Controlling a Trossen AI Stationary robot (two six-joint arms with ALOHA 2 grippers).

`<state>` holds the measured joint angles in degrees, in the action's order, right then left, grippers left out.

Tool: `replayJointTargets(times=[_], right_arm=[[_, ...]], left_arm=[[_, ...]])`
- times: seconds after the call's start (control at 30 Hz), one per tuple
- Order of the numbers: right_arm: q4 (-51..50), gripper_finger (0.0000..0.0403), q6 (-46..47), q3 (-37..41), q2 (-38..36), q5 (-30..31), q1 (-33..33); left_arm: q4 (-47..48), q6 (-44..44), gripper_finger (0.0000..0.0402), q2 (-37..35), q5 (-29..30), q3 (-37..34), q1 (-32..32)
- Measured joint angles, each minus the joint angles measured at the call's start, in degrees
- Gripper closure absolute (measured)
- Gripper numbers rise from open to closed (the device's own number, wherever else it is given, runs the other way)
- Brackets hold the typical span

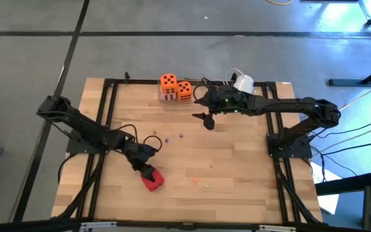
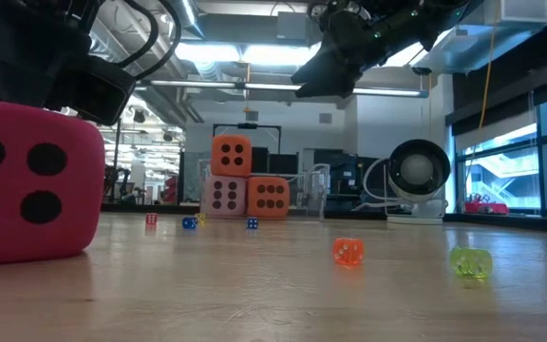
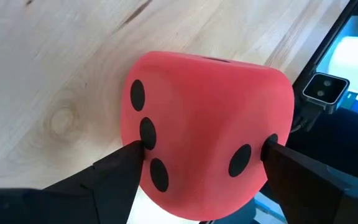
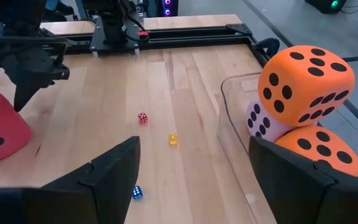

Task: Pick & Place Dice
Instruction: Put the large red dice into the transparent bin

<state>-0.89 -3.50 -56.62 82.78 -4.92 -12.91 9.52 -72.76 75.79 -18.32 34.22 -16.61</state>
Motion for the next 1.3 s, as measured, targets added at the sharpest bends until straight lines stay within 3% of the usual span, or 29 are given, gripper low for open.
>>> replayJointTargets(times=[0.17, 0.5, 0.63, 1.17, 1.3], right_arm=[[0.0, 0.0103, -0.65, 0.0, 0.0, 0.0, -0.11], [0.0, 0.0103, -0.8, 0.0, 0.0, -0.01, -1.66], [0.0, 0.0103, -0.8, 0.0, 0.0, -0.01, -2.28], [0.02, 0.0103, -1.04, 0.0, 0.0, -0.54, -2.38], [0.02, 0.0103, -0.9, 0.0, -0.02, -4.17, -2.38]], left_arm=[[0.31, 0.13, 0.0092, 0.02, -0.76, -0.04, 1.26], [0.61, 1.67, 0.0195, 0.07, -0.29, -0.04, 1.71], [0.62, 2.09, 0.0219, 0.07, 0.07, -0.06, 1.71], [-6.44, 4.74, 0.0227, 0.22, 0.77, -0.2, 3.62], [-8.09, 6.19, 0.0227, 0.26, 0.08, -0.22, 4.86]])
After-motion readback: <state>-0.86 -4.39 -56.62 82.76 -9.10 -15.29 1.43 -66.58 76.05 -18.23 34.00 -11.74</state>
